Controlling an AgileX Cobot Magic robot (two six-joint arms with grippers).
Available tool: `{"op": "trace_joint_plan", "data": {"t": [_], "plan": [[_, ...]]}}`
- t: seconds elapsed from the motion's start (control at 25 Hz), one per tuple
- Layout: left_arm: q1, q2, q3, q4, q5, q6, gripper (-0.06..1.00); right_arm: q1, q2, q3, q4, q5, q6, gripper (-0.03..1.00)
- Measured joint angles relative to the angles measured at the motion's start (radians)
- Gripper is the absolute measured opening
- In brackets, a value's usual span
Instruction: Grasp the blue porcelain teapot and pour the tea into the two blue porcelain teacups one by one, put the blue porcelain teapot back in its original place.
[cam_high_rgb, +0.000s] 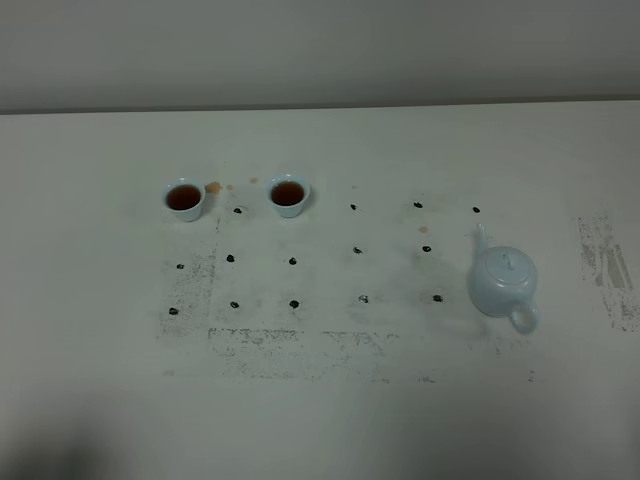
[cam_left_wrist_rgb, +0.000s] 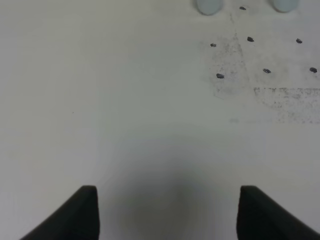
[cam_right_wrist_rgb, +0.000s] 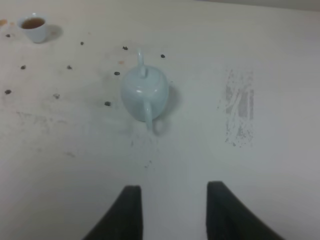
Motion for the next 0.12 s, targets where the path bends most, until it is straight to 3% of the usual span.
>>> {"op": "trace_joint_plan", "data": {"t": [0.12], "plan": [[0.0, 0.0, 0.0, 0.0, 0.0, 0.0, 0.6, 0.0, 0.0, 0.0, 0.0, 0.0, 0.0, 0.34]]}}
